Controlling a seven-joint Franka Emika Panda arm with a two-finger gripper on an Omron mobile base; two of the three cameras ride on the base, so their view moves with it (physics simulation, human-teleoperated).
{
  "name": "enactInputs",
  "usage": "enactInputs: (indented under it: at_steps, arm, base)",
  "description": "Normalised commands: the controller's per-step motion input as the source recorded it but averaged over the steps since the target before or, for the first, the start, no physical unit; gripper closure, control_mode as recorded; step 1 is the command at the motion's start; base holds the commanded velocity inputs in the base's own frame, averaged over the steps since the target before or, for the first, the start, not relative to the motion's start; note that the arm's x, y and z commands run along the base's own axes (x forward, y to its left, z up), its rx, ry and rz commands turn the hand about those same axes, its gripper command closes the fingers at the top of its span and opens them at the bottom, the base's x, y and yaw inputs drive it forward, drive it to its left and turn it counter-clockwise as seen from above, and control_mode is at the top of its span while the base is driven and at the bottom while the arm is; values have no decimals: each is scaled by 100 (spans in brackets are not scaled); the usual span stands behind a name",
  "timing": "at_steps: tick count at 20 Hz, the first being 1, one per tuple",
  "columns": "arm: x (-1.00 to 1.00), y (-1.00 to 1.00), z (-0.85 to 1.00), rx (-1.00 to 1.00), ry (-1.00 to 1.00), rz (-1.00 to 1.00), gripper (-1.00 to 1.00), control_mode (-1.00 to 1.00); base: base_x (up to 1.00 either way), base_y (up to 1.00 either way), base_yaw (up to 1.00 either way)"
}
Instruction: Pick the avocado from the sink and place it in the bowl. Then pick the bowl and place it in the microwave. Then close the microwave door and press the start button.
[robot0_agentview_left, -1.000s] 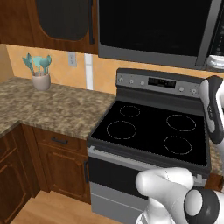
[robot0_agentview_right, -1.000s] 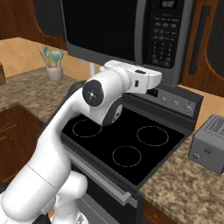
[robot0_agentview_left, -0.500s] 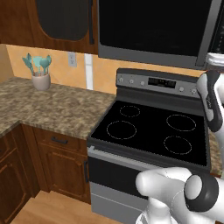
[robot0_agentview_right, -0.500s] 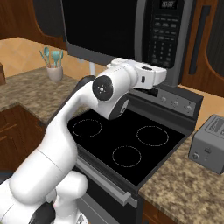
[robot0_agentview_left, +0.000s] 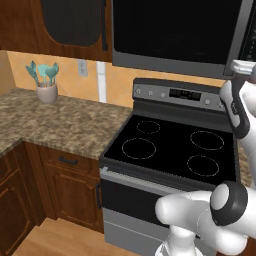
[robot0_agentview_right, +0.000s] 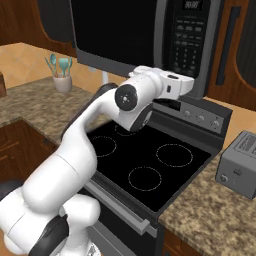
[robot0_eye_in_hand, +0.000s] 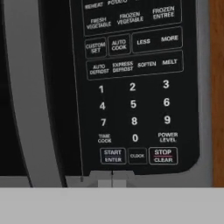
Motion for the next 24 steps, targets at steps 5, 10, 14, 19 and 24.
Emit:
enactInputs:
  at_steps: [5,10,14,19,24]
  arm:
    - [28,-7,-10,0,0,0,100,-100]
    - [39,-11,-8,0,0,0,100,-100]
    - [29,-11,-1,0,0,0,100,-100]
    - [28,-28,-6,0,0,1,100,-100]
    - [40,-47,-2,4,0,11,100,-100]
  base:
    - [0,0,0]
    - [0,0,0]
    - [0,0,0]
    - [0,0,0]
    - [0,0,0]
